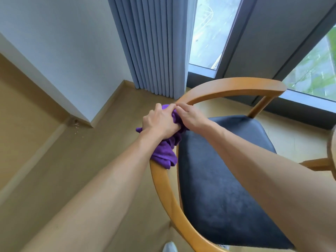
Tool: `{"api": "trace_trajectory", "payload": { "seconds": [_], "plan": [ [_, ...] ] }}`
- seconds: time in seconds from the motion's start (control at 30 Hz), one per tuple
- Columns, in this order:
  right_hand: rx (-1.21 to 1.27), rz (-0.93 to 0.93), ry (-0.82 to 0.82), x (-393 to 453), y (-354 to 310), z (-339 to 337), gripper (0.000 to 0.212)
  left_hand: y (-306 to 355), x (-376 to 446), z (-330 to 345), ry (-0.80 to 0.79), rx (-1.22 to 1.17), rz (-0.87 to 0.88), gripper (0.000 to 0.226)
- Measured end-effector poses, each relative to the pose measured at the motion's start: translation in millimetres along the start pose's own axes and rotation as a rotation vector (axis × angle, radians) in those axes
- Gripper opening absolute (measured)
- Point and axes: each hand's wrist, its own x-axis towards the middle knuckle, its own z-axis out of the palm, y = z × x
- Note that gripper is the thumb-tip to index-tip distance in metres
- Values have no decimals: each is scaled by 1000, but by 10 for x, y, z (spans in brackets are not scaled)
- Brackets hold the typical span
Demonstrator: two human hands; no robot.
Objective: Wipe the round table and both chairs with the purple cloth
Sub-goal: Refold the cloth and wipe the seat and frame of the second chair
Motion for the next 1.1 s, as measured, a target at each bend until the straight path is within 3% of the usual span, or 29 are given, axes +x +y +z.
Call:
{"api": "trace_trajectory", "payload": {
  "seconds": [0.37, 0.5, 0.77, 0.87, 0.97, 1.1],
  "plan": [
    [-14, -265, 78, -1344, -196, 328, 33, -6, -1486, 636, 532, -48, -27, 59],
    [-97, -228, 20, -1998, 25, 444, 29, 130, -2018, 1083, 630, -63, 16, 50],
    [-285, -200, 109, -2886, 402, 581, 25, 523, -2770, 1485, 612, -122, 9, 31],
    [-379, -218, 150, -3169, 531, 502, 25, 736, -3031, 1535, 528, -132, 0, 41],
    [-466, -202, 176, -3504, 758, 350, 30, 1030, -3285, 1654, 473, -87, 3, 37],
    [-438, -87, 295, -4039, 1223, -15, 43, 1617, -3494, 1859, 307, 6, 93, 40]
  ]
}}
